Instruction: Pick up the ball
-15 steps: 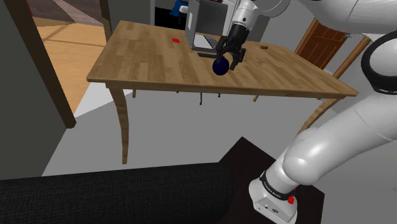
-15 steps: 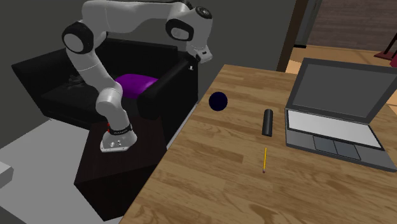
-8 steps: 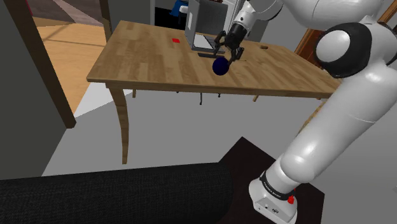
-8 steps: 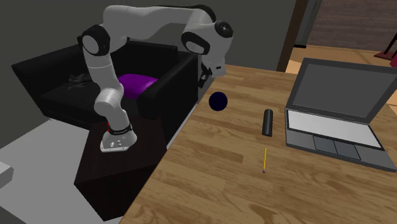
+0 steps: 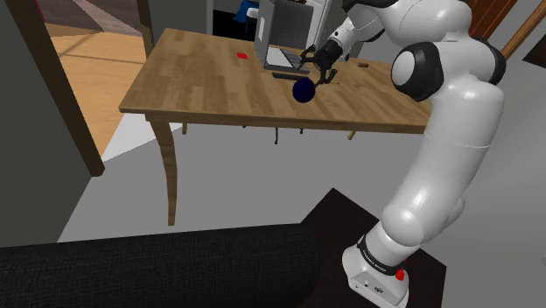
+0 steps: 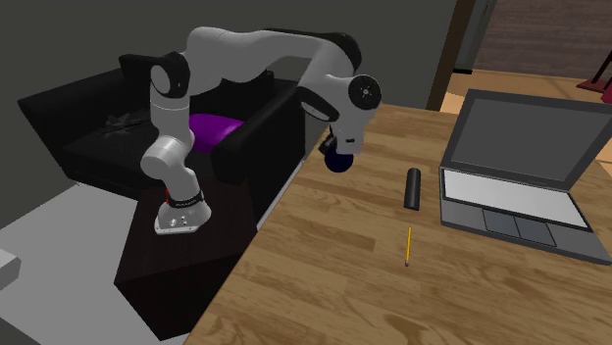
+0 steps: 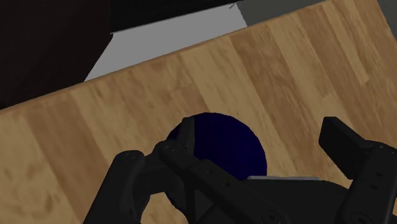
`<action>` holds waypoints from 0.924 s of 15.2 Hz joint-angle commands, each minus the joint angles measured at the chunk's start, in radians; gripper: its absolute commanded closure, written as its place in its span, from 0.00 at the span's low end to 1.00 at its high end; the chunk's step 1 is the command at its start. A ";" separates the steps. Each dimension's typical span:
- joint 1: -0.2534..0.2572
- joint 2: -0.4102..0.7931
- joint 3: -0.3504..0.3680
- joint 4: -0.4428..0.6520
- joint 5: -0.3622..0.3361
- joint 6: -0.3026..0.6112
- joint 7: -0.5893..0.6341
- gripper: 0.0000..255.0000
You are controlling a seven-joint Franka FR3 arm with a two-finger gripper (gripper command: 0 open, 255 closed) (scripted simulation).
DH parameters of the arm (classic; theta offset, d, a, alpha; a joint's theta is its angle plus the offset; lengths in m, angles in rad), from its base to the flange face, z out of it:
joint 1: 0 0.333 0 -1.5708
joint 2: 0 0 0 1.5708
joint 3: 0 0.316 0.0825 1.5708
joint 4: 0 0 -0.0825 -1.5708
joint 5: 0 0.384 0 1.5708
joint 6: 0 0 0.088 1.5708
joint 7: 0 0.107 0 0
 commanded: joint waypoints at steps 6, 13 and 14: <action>-0.071 0.142 -0.063 0.046 0.153 -0.004 0.074 0.00; 0.001 0.171 -0.148 -0.004 0.183 0.017 0.015 0.00; -0.016 0.193 -0.146 0.031 0.192 -0.001 0.020 1.00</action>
